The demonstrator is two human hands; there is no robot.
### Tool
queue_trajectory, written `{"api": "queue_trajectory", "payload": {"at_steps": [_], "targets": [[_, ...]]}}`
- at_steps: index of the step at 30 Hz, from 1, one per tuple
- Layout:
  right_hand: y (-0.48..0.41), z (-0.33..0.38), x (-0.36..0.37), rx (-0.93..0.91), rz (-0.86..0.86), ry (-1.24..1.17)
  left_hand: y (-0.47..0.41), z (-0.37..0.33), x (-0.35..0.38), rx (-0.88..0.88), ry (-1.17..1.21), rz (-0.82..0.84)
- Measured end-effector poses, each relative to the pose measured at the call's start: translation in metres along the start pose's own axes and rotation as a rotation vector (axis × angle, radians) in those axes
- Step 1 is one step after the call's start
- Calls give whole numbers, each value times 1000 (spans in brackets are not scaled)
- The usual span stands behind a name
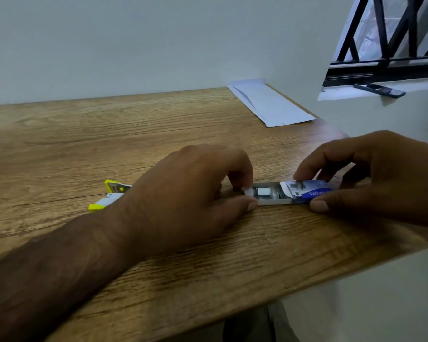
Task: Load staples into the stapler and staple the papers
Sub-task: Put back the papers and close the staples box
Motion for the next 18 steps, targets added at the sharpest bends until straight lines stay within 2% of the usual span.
{"api": "queue_trajectory", "payload": {"at_steps": [7, 18], "targets": [[2, 0, -3, -8, -21, -111, 0, -7, 2, 35, -5, -10], [-4, 10, -1, -4, -23, -126, -1, -9, 0, 25, -4, -36]]}}
Point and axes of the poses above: each hand's wrist, its own y-axis away from the middle knuckle, its own x-axis out of the palm, z = x × y, the point moved 9 cm from there along -y, towards the middle knuckle, and after that the axes turned 10 degrees about x, right-handed, at the moved point
